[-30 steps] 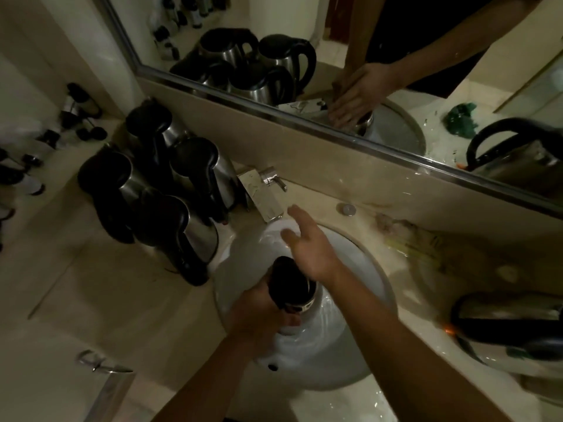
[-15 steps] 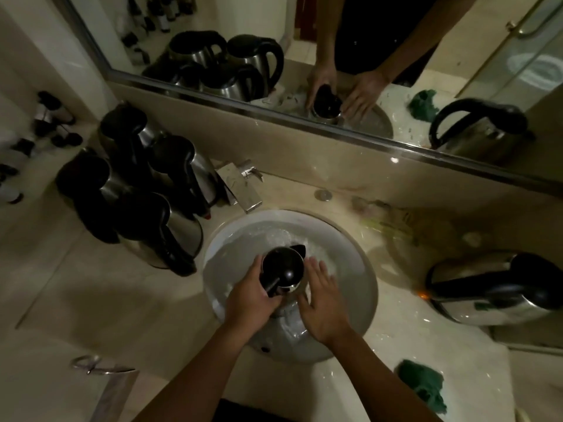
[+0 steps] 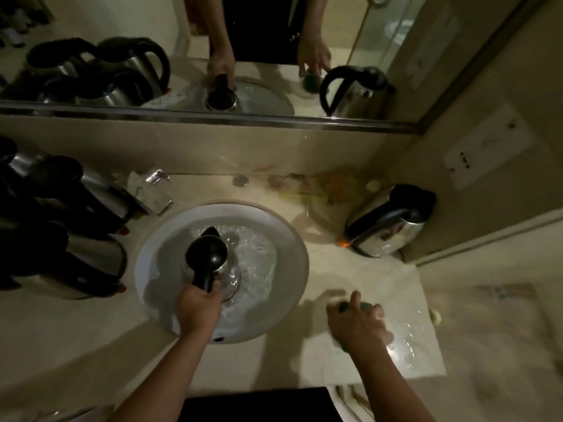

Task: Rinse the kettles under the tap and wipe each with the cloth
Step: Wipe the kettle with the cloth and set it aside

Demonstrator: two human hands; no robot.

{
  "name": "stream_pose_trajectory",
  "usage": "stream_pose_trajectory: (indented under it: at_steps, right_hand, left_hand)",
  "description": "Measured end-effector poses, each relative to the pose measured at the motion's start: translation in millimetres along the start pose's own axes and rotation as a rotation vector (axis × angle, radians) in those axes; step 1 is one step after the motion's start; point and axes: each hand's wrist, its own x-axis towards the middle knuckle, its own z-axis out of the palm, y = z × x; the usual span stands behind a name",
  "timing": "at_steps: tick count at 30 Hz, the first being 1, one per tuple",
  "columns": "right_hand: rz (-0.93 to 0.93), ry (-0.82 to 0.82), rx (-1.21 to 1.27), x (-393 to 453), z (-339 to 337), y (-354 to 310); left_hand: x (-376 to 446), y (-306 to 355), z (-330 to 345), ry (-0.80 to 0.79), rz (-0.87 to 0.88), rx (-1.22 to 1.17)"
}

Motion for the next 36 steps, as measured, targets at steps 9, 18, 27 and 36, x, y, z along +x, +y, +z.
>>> stream_pose_trajectory:
  at_steps: [9,18,27,36]
  right_hand:
    - [-0.177,0.085,0.453,-17,44,6]
    - [-0.539,0.152,0.715,-86,-7,-46]
    - [-0.784,0.195,0.863,-162,-7,-131]
    - [-1.161,0.319,0.346,-198,24,-219]
  left_hand:
    - [25,-14,-4,-0.189,-0.26,-0.468]
    - [2,40,-93,-0.22,0.07,-0.1]
    - [-7,4,-164,-0.262,0.154,-0.107]
    - [-14,-43,-187,-0.358,0.359,-0.2]
